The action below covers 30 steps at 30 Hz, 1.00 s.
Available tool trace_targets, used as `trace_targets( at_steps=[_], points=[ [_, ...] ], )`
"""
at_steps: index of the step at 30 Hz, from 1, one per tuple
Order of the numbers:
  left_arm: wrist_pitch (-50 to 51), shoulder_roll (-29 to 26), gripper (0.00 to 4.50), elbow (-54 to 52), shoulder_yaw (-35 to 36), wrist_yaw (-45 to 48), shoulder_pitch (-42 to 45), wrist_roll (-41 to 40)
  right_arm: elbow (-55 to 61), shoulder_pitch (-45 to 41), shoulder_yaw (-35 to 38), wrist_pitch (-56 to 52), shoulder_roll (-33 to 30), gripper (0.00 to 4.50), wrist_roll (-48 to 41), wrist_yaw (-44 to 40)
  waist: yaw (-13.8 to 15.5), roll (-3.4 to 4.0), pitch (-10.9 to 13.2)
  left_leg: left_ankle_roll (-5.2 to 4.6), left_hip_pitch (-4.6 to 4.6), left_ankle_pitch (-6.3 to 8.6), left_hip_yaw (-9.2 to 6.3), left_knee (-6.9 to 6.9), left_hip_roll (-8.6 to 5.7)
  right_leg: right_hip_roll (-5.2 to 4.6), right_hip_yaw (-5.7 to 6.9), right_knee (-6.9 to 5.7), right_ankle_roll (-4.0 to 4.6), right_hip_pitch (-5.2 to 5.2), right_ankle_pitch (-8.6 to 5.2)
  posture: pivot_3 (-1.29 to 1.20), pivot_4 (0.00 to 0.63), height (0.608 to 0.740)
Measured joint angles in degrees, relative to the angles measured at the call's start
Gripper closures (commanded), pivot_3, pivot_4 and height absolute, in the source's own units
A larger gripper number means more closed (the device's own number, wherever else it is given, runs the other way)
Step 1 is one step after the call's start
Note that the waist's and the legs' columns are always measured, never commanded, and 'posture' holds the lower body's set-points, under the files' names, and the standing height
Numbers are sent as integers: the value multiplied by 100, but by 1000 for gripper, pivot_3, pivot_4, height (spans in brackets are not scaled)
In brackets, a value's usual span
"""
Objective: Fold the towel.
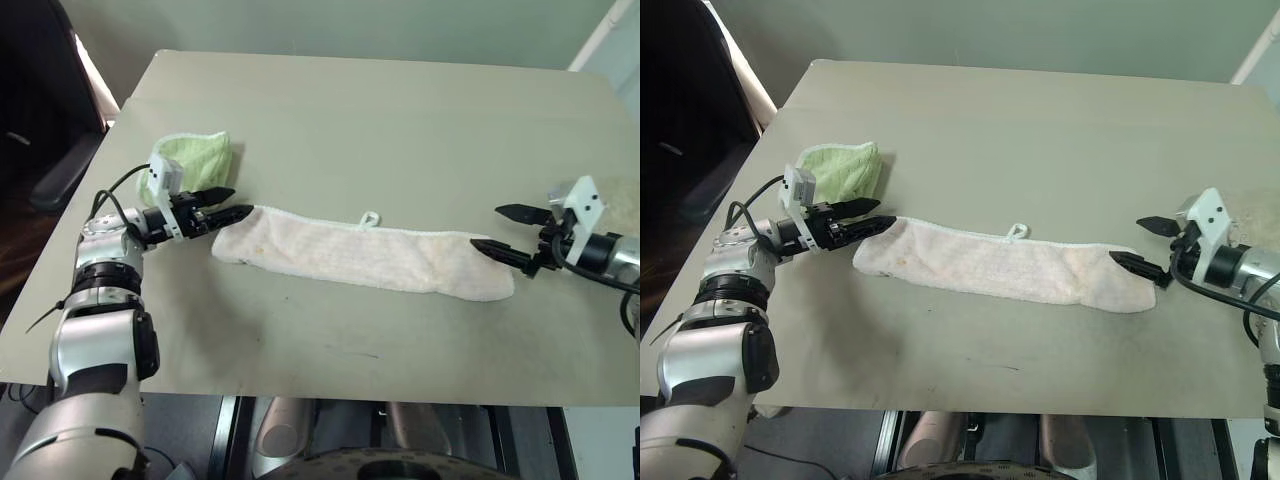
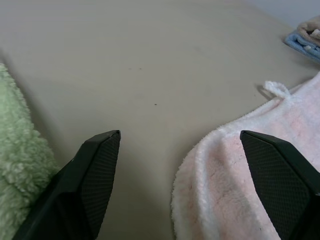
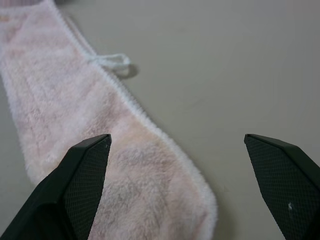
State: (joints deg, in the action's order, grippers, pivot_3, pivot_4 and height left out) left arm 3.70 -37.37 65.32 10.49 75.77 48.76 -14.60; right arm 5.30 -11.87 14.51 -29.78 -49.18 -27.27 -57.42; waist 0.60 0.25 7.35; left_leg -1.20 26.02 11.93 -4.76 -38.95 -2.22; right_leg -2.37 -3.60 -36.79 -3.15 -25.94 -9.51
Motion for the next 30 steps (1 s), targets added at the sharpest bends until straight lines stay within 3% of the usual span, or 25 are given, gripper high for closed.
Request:
trace_targets(
  at_steps=[5, 8, 14, 23, 26, 30],
  points=[
    [41, -15, 350, -122, 58, 41, -7, -26, 898, 453, 629, -1303, 1, 0, -806, 456, 15, 0, 0, 13, 3, -3, 1, 1, -2, 1, 1, 0, -4, 1, -9, 0, 150, 728],
    [307, 43, 350, -560, 86, 288, -75, -208, 1463, 742, 1139, -2275, 129, 0, -1631, 864, 25, -1, 0, 16, 5, -4, 3, 1, -4, 1, 1, 2, -53, -1, -39, 0, 150, 728],
    [1566, 478, 350, -2812, -125, 640, -756, -855, 2124, 1406, 2117, -3473, 973, 0, -3801, 2163, 49, -2, 0, 17, 5, -3, 6, -1, -9, -1, -3, 10, -76, 7, -52, 0, 150, 728],
    [2530, 844, 350, -5212, -939, 485, -1934, -1203, 2091, 2857, 1958, -3412, 1898, 0, -6248, 5052, 44, -4, 1, -8, -10, 28, 5, 8, -1, -1, -11, 8, -85, 8, -57, 0, 150, 728],
    [2654, 961, 350, -5427, -1002, 379, -2026, -1369, 2088, 3156, 1940, -3076, 1896, 0, -6919, 5513, 41, -10, 1, 61, -11, 68, 4, 3, -2, -1, -15, 12, -92, 15, -53, 0, 150, 728],
    [2670, 1130, 350, -5534, -1097, 256, -2028, -1446, 1604, 3585, 1938, -2803, 1756, 0, -7424, 5853, 55, -8, -1, 63, -17, 76, -3, 0, -2, -3, -17, 27, -93, 38, -54, 0, 150, 728]
  ],
)
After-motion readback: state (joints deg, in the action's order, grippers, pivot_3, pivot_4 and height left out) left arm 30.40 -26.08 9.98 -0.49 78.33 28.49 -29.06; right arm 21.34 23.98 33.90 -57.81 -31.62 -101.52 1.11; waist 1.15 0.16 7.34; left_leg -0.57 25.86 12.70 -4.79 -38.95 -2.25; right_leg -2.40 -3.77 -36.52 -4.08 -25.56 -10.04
